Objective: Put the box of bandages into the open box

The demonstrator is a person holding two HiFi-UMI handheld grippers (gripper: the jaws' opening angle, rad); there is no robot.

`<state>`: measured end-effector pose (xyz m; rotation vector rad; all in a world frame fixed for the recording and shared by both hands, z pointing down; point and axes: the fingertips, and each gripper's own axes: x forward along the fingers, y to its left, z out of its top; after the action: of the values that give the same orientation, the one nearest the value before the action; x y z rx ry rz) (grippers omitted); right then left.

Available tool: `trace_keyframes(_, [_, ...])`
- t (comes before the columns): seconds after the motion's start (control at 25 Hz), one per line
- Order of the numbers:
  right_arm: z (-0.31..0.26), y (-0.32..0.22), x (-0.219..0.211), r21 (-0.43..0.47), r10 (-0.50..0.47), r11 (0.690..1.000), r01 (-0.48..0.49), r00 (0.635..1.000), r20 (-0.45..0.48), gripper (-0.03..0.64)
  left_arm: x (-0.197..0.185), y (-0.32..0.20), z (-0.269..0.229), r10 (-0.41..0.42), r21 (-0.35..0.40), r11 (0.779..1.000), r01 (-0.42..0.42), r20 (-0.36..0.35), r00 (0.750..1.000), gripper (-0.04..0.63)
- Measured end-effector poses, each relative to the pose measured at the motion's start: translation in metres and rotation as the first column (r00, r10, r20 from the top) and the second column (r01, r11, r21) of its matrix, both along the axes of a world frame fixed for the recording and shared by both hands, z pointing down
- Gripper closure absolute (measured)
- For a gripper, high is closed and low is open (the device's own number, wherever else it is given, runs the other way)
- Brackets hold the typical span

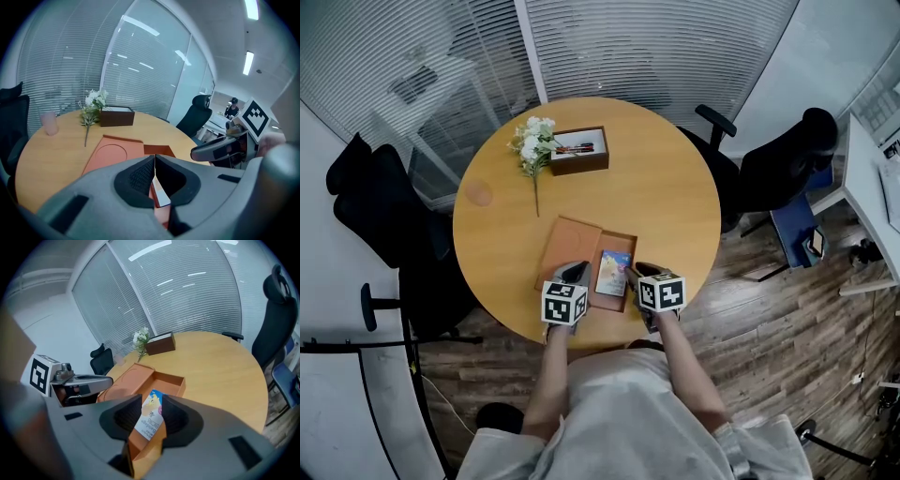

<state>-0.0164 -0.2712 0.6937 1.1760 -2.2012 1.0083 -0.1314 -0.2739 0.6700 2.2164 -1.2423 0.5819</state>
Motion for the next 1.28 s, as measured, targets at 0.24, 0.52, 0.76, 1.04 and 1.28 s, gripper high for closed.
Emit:
trace_keyframes(0.24, [0.001, 0.001, 0.003, 0.005, 0.002, 1.0, -0.001, 1.0, -0.025, 0.504, 0.004, 0.0, -0.001, 0.011, 0.006, 1.0, -0.011, -0.003, 1.0, 0.584])
trace_keyframes(0.52, [0.001, 0.001, 0.014, 0.02, 0.047, 0.999, -0.046, 0.998, -0.04, 0.547, 0.006, 0.004, 0.0, 0.009, 0.002, 1.0, -0.009, -0.002, 1.0, 0.584])
trace_keyframes(0.76, [-0.001, -0.003, 0.032, 0.053, 0.117, 0.992, -0.114, 0.992, -0.056, 0.572, 0.01, 0.007, 0.003, 0.017, -0.006, 1.0, -0.017, 0.001, 1.0, 0.584])
trace_keyframes(1.04, [-0.007, -0.004, 0.044, 0.09, 0.156, 0.984, -0.153, 0.987, -0.033, 0.618, 0.013, 0.007, 0.007, 0.009, -0.015, 1.0, -0.01, -0.007, 1.0, 0.584])
trace_keyframes(1.28, [-0.008, 0.001, 0.048, 0.103, 0.161, 0.982, -0.159, 0.987, -0.017, 0.618, 0.016, 0.01, 0.009, 0.006, -0.021, 1.0, -0.006, -0.01, 1.0, 0.584])
